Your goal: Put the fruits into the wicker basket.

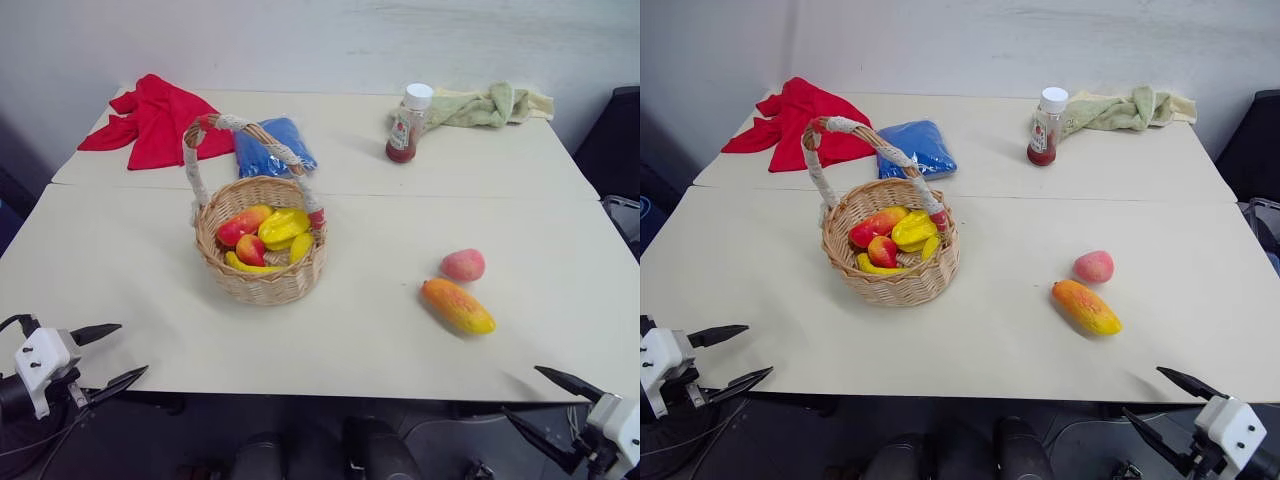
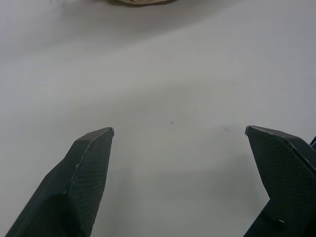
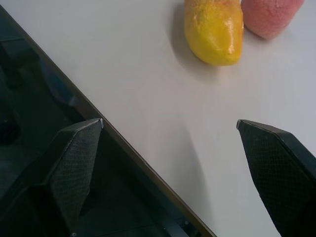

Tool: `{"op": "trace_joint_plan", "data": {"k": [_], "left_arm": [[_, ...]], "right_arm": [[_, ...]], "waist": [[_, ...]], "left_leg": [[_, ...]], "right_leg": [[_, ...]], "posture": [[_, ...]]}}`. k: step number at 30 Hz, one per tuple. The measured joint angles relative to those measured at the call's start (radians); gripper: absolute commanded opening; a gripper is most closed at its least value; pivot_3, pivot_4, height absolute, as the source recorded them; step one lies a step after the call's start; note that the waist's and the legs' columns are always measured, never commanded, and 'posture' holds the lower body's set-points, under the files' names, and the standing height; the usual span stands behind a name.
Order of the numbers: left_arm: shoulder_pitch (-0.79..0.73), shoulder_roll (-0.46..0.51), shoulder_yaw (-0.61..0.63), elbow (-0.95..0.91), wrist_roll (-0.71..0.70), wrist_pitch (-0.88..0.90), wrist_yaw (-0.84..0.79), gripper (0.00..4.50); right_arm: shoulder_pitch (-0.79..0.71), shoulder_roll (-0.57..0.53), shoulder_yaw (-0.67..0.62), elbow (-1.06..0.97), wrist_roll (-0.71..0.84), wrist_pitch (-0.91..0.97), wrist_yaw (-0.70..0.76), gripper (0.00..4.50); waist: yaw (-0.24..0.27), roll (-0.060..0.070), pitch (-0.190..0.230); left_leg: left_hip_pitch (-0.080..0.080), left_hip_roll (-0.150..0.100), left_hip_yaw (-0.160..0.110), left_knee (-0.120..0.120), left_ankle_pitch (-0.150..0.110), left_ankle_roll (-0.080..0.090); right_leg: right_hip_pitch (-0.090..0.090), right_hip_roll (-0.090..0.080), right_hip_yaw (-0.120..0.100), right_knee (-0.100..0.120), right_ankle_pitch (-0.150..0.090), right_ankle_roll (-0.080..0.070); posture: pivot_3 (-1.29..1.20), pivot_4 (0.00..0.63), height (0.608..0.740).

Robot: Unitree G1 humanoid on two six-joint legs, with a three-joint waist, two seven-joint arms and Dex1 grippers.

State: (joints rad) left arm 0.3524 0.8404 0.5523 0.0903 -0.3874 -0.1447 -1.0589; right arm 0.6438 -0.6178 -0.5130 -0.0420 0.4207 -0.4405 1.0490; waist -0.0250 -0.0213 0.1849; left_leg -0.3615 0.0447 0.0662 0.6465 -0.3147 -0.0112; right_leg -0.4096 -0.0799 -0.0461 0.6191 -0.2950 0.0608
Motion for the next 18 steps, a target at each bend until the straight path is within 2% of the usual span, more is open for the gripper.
{"op": "trace_joint_plan", "data": {"k": [5, 9, 12, 15, 18], "left_arm": [[-0.011, -0.015, -0.003, -0.038, -0.021, 0.048, 0.009, 4.5], [-0.011, -0.009, -0.009, -0.143, -0.154, 0.249, -0.014, 4.5], [-0.008, 0.016, -0.017, -0.245, -0.236, 0.392, -0.028, 4.5], [-0.028, 0.028, -0.044, -0.363, -0.284, 0.468, -0.035, 4.5], [-0.049, 0.028, -0.091, -0.468, -0.319, 0.515, -0.035, 4.5]], "right_arm": [[-0.005, 0.003, 0.004, -0.086, -0.001, 0.048, -0.051, 4.48], [-0.015, 0.005, 0.007, -0.195, -0.001, 0.11, -0.112, 4.48], [-0.076, -0.007, 0.007, -0.277, 0.005, 0.21, -0.178, 4.48], [-0.157, -0.141, 0.023, -0.356, 0.045, 0.411, -0.203, 4.48], [-0.276, -0.263, 0.067, -0.415, 0.079, 0.628, -0.233, 4.48]], "waist": [[-0.001, 0.001, 0.0], [0.0, 0.001, 0.0], [0.0, 0.001, 0.001], [-0.003, 0.004, 0.001], [-0.001, 0.003, 0.001]], "left_leg": [[0.001, 0.001, 0.0, 0.0, 0.0, -0.001], [0.001, 0.001, 0.0, 0.0, 0.0, -0.001], [0.001, 0.001, -0.001, 0.001, 0.0, -0.002], [0.001, 0.001, 0.001, 0.001, 0.0, -0.001], [0.002, 0.001, 0.001, 0.0, 0.0, -0.002]], "right_leg": [[0.0, 0.0, 0.0, 0.002, -0.001, -0.002], [0.0, 0.0, 0.0, 0.002, -0.001, -0.002], [0.0, 0.0, 0.001, 0.002, -0.001, -0.003], [0.0, -0.001, 0.002, 0.003, -0.007, -0.013], [-0.001, 0.001, 0.001, 0.005, -0.004, -0.007]], "posture": [[0.0, 0.15, 0.74], [0.0, 0.15, 0.74], [0.0, 0.15, 0.74], [0.0, 0.15, 0.74], [0.0, 0.15, 0.74]]}}
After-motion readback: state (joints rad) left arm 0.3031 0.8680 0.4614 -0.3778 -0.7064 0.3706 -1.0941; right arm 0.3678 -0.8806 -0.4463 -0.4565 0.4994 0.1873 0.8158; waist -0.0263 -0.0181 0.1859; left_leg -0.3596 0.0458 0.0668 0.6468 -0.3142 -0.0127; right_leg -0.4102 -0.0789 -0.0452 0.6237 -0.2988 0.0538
